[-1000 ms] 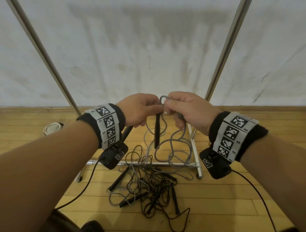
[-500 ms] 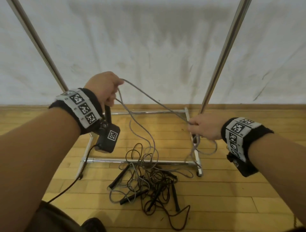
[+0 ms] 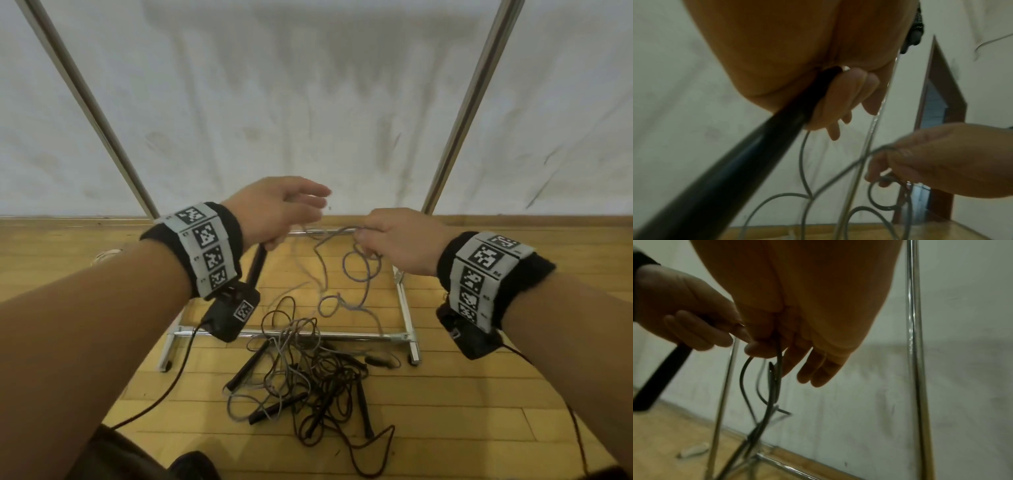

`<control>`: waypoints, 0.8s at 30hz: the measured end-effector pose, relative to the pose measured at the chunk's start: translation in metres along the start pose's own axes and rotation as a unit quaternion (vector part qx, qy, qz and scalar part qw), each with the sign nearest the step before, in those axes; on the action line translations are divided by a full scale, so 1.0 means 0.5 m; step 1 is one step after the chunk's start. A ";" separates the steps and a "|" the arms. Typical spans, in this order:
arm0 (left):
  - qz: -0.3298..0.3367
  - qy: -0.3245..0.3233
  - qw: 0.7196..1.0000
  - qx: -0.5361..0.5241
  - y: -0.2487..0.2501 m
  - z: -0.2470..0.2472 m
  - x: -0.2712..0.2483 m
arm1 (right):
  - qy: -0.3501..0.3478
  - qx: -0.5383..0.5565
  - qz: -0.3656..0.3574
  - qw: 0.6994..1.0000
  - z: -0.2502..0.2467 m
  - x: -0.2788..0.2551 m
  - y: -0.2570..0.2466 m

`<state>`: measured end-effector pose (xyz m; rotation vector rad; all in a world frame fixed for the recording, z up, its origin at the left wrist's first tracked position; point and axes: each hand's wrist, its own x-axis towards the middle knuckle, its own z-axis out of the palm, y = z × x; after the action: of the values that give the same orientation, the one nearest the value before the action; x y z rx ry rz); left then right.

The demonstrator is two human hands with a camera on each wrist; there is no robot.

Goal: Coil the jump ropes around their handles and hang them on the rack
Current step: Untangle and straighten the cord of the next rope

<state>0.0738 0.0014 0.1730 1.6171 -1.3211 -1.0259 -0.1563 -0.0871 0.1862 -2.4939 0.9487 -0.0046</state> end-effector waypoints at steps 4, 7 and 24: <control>0.013 -0.076 0.996 0.048 0.024 0.045 -0.007 | 0.008 0.044 -0.008 0.999 -0.005 -0.010 -0.040; 0.015 -0.079 0.992 0.101 0.027 0.046 -0.007 | 0.015 0.083 -0.019 0.996 -0.004 -0.015 -0.039; -0.140 0.365 0.902 0.185 -0.062 -0.177 0.010 | -0.175 -0.071 0.115 0.975 0.063 -0.029 0.159</control>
<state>0.1674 0.0081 0.1755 2.2275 -0.7975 -0.2319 -0.2120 -0.1163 0.1264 -2.3816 1.1052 0.5746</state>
